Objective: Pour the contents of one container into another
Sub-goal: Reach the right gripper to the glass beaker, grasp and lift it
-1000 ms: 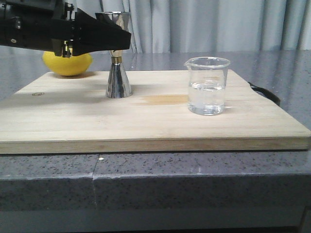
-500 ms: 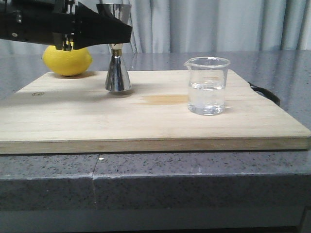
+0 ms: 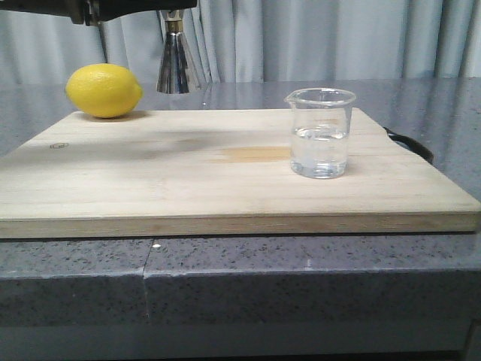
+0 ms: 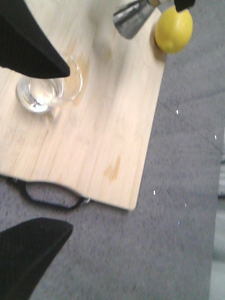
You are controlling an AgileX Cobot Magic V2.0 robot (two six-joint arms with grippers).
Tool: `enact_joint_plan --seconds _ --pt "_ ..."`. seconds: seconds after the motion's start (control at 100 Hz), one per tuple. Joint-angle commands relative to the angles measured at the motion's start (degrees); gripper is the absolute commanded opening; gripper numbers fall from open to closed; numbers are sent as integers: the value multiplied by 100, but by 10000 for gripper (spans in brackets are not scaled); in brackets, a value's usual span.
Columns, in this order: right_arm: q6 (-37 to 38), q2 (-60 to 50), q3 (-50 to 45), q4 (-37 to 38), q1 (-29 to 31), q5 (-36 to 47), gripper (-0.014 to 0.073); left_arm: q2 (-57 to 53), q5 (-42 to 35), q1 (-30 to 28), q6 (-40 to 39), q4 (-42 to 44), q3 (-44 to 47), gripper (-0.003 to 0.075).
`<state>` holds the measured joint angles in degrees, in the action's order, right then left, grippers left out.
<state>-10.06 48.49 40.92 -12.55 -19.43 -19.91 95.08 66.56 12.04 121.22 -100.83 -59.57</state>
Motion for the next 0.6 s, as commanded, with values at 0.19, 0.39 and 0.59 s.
enact_joint_plan --seconds 0.19,0.39,0.59 --pt "-76 683 176 -45 -873 1296 550 -268 634 61 -64 -468 -163 241" --pt "-114 765 -524 -26 -1256 2699 550 -258 622 61 -64 -468 -163 241" --pt "-114 765 -1600 13 -1607 4388 550 -258 622 61 -64 -468 -163 241"
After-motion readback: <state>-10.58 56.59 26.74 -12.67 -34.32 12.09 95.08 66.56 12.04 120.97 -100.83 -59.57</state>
